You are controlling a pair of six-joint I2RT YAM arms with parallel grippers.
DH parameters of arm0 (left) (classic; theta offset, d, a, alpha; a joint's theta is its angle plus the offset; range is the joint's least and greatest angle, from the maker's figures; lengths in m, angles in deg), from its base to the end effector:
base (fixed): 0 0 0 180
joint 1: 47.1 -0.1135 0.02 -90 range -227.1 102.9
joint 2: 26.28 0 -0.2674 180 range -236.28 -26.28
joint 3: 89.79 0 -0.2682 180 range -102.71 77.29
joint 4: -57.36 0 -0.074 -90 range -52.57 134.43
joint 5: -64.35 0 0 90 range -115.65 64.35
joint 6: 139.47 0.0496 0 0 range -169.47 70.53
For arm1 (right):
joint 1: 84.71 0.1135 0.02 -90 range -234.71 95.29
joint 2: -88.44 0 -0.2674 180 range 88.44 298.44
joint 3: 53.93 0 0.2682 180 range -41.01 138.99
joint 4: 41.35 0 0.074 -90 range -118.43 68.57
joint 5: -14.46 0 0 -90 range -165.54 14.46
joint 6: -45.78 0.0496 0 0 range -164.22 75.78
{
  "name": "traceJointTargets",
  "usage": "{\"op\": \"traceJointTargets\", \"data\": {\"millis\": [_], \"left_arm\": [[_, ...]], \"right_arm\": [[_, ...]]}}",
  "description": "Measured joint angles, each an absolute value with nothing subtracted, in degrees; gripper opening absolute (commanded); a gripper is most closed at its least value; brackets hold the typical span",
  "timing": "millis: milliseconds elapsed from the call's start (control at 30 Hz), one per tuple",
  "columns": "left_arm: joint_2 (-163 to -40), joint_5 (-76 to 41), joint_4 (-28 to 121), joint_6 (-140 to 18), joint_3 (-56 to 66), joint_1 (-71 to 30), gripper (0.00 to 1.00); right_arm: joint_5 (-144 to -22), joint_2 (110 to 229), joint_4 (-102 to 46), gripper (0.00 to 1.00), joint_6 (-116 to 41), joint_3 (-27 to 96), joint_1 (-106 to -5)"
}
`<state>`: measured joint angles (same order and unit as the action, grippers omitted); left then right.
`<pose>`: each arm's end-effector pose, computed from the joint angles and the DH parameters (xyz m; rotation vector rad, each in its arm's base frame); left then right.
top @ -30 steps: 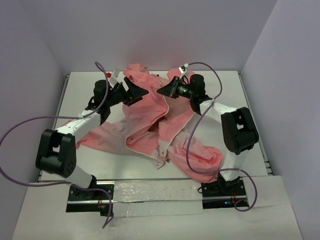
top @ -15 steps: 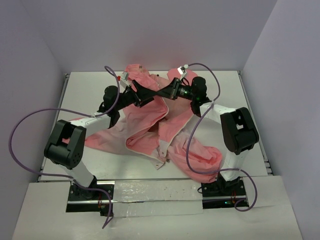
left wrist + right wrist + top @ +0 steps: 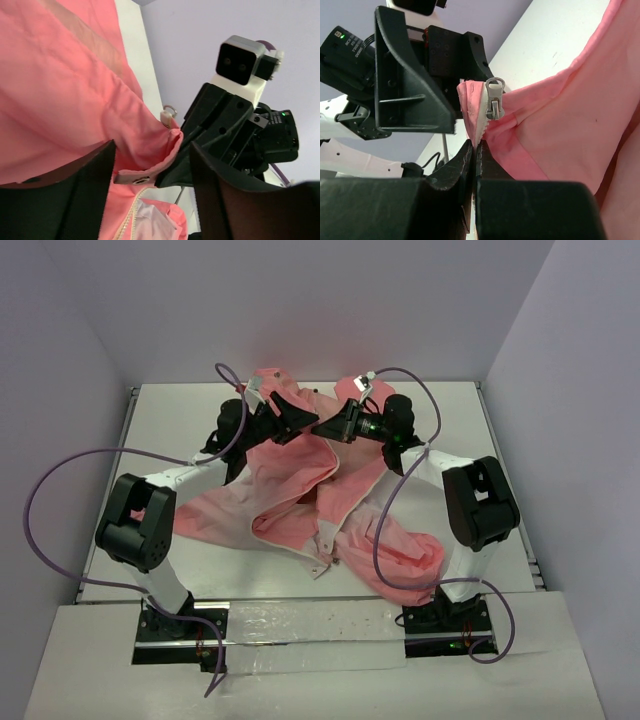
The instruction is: Zip up the jacket
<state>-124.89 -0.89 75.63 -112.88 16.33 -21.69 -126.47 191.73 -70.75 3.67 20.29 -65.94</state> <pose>0.3722 -0.1998 0.2523 -0.2642 1.9020 -1.4732 0.3864 0.1720 0.2440 -0.3468 1.7788 1.5536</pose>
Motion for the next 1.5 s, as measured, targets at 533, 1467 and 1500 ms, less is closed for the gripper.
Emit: {"op": "traceJointTargets", "data": {"millis": [533, 1467, 1500], "left_arm": [[-124.9, -3.6, 70.8, -111.6, 15.1, -21.3, 0.00], [-126.2, 29.1, 84.0, -105.6, 14.4, -29.2, 0.00], [-126.6, 30.4, 87.3, -107.5, 14.8, -29.3, 0.00]], "right_arm": [[-126.9, 191.7, -67.6, 0.00, 1.9, 20.3, -64.8], [-95.0, 176.0, -11.7, 0.37, -22.2, 37.8, -78.6], [-94.1, 176.6, -10.9, 0.37, -22.1, 37.7, -78.7]]}}
